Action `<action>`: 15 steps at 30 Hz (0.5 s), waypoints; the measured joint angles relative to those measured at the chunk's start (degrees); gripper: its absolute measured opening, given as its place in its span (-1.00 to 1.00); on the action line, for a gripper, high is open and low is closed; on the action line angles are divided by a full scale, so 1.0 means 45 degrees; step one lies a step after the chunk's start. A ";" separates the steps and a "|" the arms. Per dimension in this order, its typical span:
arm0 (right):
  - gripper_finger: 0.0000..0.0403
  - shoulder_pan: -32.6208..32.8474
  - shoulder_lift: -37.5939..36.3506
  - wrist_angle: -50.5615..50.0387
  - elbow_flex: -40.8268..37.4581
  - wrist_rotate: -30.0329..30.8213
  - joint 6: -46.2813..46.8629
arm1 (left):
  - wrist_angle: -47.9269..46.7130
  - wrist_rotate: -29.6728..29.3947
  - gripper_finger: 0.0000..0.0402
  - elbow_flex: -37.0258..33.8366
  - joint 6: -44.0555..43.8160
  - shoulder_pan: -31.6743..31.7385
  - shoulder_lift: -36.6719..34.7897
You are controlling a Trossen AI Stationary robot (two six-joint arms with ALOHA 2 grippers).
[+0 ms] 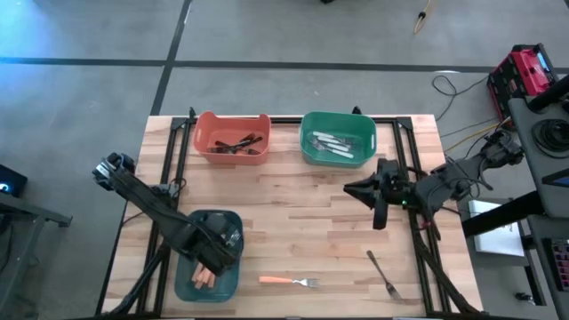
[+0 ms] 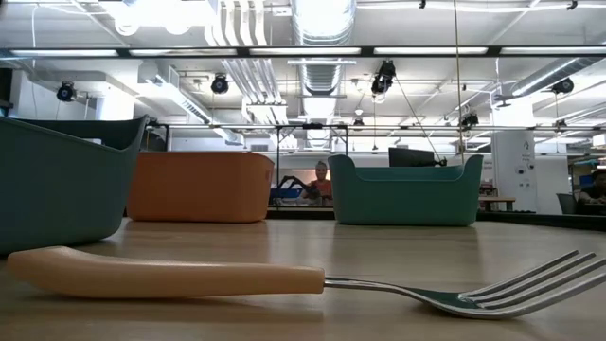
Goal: Sort silverware by color (type)
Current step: Put the black fork into the orange bin
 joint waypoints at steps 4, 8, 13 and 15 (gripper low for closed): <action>-0.84 0.0000 0.0305 0.0014 0.0323 -0.0968 0.1874 | -0.0282 -0.2339 -0.26 0.1143 0.1785 0.0154 -0.0061; -0.84 0.0000 0.1052 -0.0001 0.0530 -0.2094 0.3742 | -0.0264 -0.4189 -0.32 0.1864 0.3630 0.0537 -0.0176; -0.84 0.0003 0.2245 -0.0033 0.0578 -0.4253 0.6167 | 0.0626 -0.5328 -0.38 0.2210 0.6302 0.1031 -0.0285; -0.84 0.0085 0.2814 -0.0035 0.0620 -0.5405 0.7144 | 0.1432 -0.5482 -0.40 0.2160 0.7537 0.1173 -0.0350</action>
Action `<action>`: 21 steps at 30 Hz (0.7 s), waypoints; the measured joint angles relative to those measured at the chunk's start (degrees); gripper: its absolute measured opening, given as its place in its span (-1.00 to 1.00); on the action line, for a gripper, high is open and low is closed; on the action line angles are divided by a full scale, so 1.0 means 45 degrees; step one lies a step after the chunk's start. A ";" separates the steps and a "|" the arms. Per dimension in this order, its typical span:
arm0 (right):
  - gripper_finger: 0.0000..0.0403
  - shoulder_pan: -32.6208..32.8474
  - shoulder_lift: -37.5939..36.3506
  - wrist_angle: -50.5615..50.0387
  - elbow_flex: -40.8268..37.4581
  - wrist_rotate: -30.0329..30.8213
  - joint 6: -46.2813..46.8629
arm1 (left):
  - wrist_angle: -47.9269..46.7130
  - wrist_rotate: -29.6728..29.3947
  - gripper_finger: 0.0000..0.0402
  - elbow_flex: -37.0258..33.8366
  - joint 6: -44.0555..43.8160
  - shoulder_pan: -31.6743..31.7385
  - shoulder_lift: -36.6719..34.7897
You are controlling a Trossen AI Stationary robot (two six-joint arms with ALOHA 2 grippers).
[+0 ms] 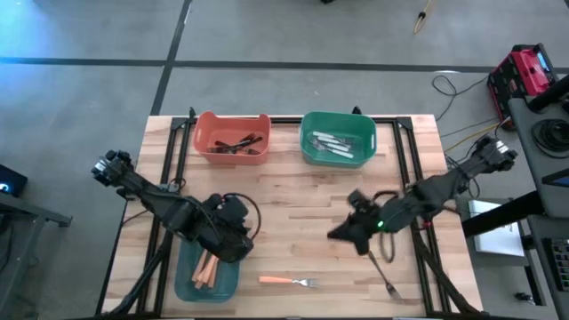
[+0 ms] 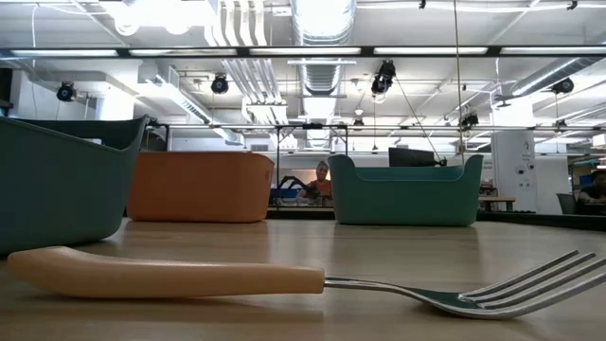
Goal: Sort silverware by color (type)
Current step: Put the black fork into the orange bin
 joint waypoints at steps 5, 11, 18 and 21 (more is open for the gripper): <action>-0.84 0.0634 0.1547 -0.0121 0.0136 -0.2097 0.2201 | 0.1174 -0.0105 -0.44 -0.0072 0.2231 0.0313 -0.0014; -0.84 0.1258 0.3225 -0.3372 0.1446 -0.3579 0.3984 | 0.1570 -0.0741 -0.49 -0.0164 0.3489 0.0471 -0.0041; -0.84 0.1338 0.4673 -1.0704 0.3567 -0.4187 0.4464 | 0.3289 -0.0714 -0.57 -0.0351 0.5463 0.0699 -0.0072; -0.84 0.1338 0.5050 -1.2697 0.3721 -0.4215 0.4132 | 0.4318 -0.0375 -0.60 -0.0522 0.6339 0.0957 -0.0072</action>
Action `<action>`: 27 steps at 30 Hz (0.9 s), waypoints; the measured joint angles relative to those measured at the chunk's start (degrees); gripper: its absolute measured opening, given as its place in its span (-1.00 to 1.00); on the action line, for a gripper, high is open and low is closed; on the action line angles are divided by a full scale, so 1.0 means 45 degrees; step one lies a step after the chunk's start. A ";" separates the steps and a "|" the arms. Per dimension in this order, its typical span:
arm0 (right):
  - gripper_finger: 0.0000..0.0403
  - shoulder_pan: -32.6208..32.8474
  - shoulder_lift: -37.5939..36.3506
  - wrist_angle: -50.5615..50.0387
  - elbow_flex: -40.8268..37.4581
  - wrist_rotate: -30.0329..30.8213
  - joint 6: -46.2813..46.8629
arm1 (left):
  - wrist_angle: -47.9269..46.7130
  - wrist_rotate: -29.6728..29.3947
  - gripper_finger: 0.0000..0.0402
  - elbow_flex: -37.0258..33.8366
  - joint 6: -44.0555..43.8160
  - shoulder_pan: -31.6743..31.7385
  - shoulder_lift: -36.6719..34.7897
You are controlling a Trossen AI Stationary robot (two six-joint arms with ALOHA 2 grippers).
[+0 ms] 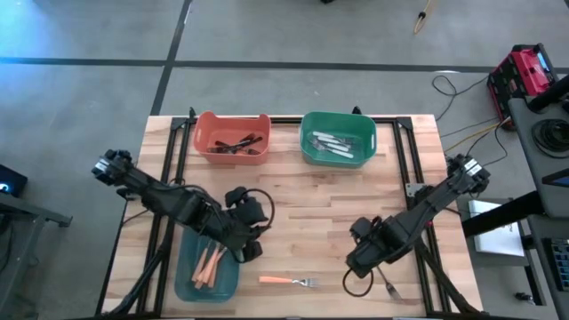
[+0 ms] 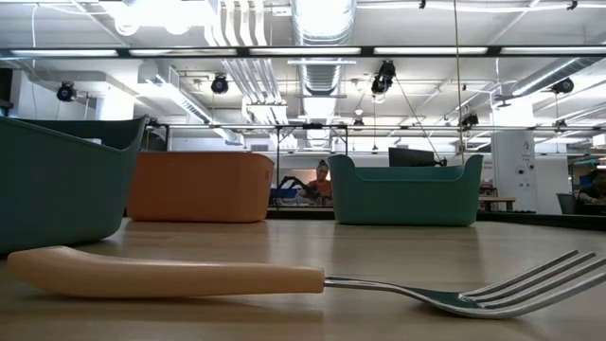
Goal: Sort silverware by color (type)
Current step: Put the black fork into the orange bin
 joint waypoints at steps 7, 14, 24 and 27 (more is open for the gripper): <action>-0.84 0.0327 0.0184 0.1396 -0.0907 -0.0098 0.0082 | 0.1212 0.1409 -0.62 -0.0727 0.0796 0.0844 0.0000; -0.84 0.1437 0.0184 0.3124 -0.2398 -0.0094 0.0770 | 0.1418 0.2002 -0.62 -0.1360 0.0631 0.1098 0.0000; -0.84 0.1896 -0.0447 0.3232 -0.4643 -0.0354 0.0673 | 0.3937 0.2320 -0.62 -0.2399 -0.2474 0.1812 -0.0005; -0.84 0.1889 -0.0780 0.3744 -0.5500 -0.0685 0.0330 | 0.3937 0.1818 -0.62 -0.2593 -0.4179 0.1926 -0.0005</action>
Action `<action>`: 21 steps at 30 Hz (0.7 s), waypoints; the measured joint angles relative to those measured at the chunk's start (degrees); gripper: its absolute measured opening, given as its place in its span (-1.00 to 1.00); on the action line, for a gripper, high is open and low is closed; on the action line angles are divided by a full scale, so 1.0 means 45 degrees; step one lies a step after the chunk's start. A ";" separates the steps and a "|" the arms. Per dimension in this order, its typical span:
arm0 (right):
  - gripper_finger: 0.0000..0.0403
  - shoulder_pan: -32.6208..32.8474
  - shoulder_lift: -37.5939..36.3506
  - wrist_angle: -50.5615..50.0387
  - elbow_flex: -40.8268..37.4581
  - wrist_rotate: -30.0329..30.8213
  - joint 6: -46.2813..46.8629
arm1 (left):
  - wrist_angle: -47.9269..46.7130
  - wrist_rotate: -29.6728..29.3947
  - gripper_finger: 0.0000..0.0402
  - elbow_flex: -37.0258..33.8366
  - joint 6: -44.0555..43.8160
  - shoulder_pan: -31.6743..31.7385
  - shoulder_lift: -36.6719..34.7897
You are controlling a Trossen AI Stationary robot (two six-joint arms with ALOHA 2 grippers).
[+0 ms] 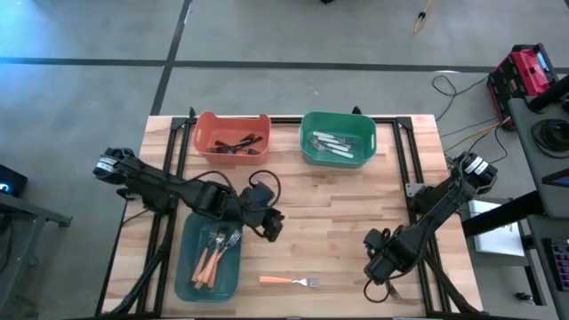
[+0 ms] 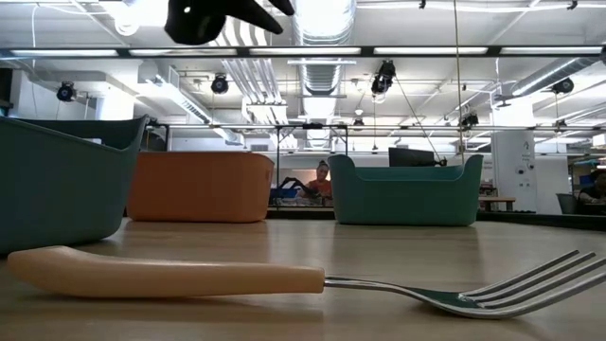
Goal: Sort silverware by color (type)
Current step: Put the black fork into the orange bin
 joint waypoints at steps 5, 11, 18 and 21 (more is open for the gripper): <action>-0.84 -0.0005 -0.0592 0.1157 -0.0807 0.0036 -0.0352 | -0.0349 -0.0753 -0.62 0.0030 -0.2819 -0.0005 0.0000; -0.84 -0.0043 -0.1040 0.1032 -0.1129 0.1201 -0.0815 | -0.1419 -0.0866 -0.62 0.0168 -0.5497 -0.0005 0.0000; -0.84 -0.0112 -0.1060 0.1038 -0.1062 0.1806 -0.1693 | -0.2519 -0.0834 -0.62 0.0163 -0.7734 -0.0005 -0.0064; -0.84 -0.0161 -0.1062 0.1031 -0.1034 0.2168 -0.2268 | -0.2832 -0.0838 -0.62 0.0163 -0.8039 0.0019 -0.0178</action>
